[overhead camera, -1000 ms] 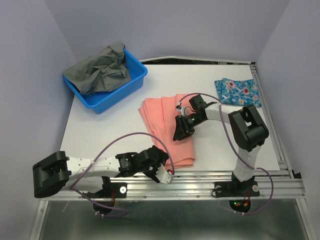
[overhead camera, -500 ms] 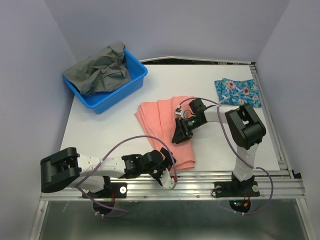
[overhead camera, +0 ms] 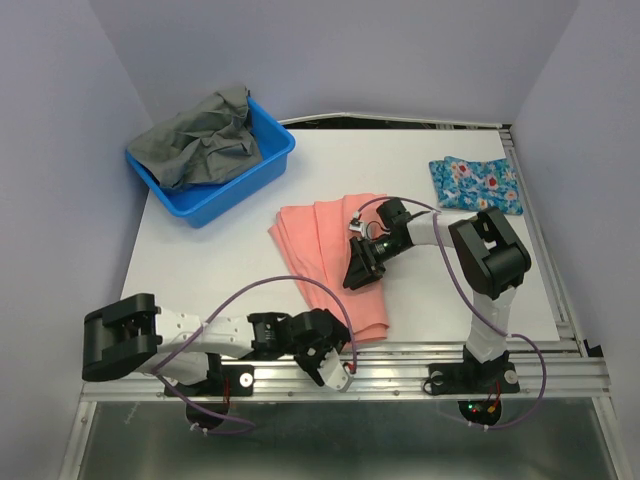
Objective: Fold and stack the skirts
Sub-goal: Fold the skirt
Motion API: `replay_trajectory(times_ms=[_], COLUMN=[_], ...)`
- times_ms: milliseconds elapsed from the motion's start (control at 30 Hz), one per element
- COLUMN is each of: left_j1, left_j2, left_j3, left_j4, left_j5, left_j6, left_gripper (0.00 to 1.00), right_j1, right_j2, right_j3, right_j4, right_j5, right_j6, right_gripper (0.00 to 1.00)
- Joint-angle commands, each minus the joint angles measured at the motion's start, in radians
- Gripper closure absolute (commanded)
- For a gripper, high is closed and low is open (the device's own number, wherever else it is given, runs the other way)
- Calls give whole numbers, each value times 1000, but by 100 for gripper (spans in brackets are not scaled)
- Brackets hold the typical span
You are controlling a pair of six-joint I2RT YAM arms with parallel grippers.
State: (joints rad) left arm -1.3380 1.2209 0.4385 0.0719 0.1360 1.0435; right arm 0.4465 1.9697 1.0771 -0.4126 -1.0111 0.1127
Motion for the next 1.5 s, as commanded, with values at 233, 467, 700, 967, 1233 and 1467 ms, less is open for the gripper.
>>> replay_trajectory(times_ms=[233, 467, 700, 967, 1233, 1467], left_j1=[-112, -115, -127, -127, -125, -92], left_j2=[167, 42, -179, -322, -371, -377], left_j3=[-52, -49, 52, 177, 249, 315], left_j4=[399, 338, 85, -127, -195, -236], left_j5=[-372, -398, -271, -75, 11, 28], left_j6=[-100, -135, -253, -379, -508, -597], left_gripper=[27, 65, 100, 100, 100, 100], right_j1=[27, 37, 57, 35, 35, 26], right_j2=[55, 25, -75, -89, 101, 213], right_j3=[-63, -117, -106, 229, 474, 471], right_j4=[-26, -58, -129, -193, -100, -25], right_j5=[144, 124, 105, 95, 184, 218], right_j6=[-59, -93, -140, -125, -116, -116], right_gripper=[43, 49, 48, 33, 27, 32])
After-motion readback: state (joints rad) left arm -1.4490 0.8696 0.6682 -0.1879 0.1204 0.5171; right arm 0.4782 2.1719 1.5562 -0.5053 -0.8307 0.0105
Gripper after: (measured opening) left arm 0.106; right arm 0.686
